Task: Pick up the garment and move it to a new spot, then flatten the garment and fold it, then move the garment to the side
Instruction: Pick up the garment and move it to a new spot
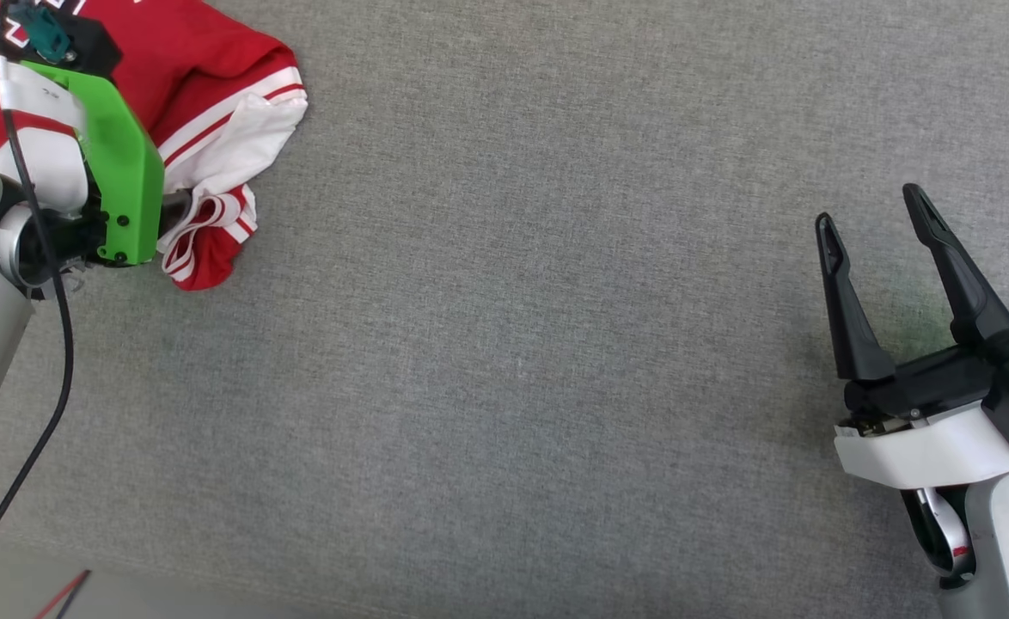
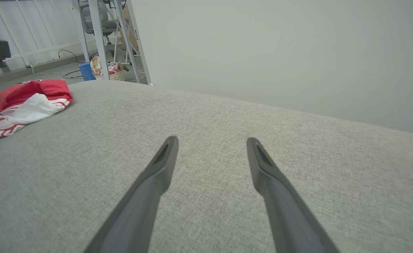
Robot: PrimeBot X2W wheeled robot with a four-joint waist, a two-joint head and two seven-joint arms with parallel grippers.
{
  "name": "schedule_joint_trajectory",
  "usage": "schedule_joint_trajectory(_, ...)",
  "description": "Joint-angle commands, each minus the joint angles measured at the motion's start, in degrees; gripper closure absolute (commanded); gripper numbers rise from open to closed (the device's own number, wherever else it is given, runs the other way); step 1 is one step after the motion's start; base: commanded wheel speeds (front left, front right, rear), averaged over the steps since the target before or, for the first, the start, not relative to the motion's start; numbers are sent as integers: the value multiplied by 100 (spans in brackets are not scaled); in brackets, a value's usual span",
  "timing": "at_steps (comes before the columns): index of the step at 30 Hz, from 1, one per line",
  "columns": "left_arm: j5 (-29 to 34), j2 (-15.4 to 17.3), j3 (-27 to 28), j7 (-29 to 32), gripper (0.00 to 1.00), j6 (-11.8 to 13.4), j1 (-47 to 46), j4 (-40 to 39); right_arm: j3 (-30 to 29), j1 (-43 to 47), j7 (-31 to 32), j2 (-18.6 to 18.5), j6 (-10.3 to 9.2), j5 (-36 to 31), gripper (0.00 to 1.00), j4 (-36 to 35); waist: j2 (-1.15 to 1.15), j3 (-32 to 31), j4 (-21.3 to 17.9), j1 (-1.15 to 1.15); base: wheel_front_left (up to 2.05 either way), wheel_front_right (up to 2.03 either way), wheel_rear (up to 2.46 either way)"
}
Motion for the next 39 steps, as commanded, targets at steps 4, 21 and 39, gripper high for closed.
schedule_joint_trajectory(4, -139, -201, -432, -144, 100, -15, 312, 195, 9, -47, -27, 0, -5, 42, 0, 90, -1, -154, 40, 0, 0, 0, 0)
schedule_joint_trajectory(21, 353, 493, -833, -1978, 100, -15, -733, -1271, 15, 261, -27, 360, -5, 151, 0, 238, -1, -1406, -50, 0, 0, 0, 0)
schedule_joint_trajectory(39, 909, -1167, -2053, -2228, 100, -15, -1677, -2031, -235, 334, -27, 799, -5, 169, 0, 135, -1, -1403, -1351, 0, 0, 0, 0)
